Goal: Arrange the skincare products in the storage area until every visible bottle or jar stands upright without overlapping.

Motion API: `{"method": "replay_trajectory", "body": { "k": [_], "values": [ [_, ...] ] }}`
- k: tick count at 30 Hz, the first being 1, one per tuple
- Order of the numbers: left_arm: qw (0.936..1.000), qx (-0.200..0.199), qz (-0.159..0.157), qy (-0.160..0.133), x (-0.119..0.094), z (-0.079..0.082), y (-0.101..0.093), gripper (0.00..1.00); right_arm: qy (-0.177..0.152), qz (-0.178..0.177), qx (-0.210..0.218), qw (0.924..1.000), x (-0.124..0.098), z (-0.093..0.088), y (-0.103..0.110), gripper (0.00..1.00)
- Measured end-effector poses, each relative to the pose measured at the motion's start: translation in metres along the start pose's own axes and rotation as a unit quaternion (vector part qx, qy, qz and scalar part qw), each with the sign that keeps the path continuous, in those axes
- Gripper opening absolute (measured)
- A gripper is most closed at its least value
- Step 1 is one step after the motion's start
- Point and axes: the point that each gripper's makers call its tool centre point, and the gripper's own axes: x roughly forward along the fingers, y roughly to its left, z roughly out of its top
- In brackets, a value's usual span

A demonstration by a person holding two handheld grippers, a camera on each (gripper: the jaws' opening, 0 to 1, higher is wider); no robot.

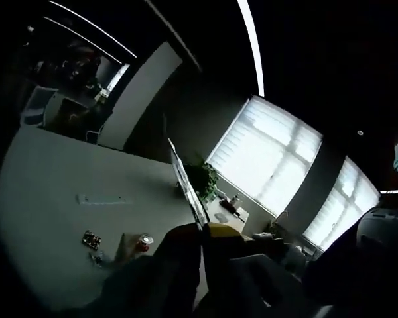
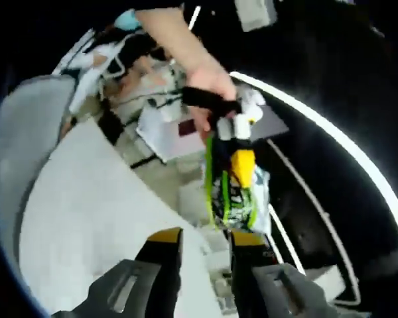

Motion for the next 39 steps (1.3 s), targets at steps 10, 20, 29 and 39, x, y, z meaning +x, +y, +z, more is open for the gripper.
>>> {"method": "replay_trajectory", "body": {
  "k": [10, 20, 29, 39],
  "values": [
    [0.9944, 0.1, -0.034, 0.002, -0.003, 0.008, -0.018, 0.0, -0.027, 0.062, 0.378, 0.9233, -0.008, -0.014, -0.015, 0.51],
    [0.9816, 0.154, -0.111, 0.016, 0.004, -0.009, -0.052, 0.0, -0.187, 0.131, 0.59, 0.7741, -0.011, 0.04, -0.059, 0.43],
    [0.9764, 0.155, -0.151, 0.006, 0.011, -0.019, -0.067, 0.0, -0.225, 0.167, 0.633, 0.7216, -0.003, 0.059, -0.068, 0.18],
    [0.9832, 0.113, -0.144, 0.0, 0.009, -0.024, -0.061, 0.0, -0.234, 0.174, 0.611, 0.7363, -0.004, 0.063, -0.063, 0.0]
  ]
}}
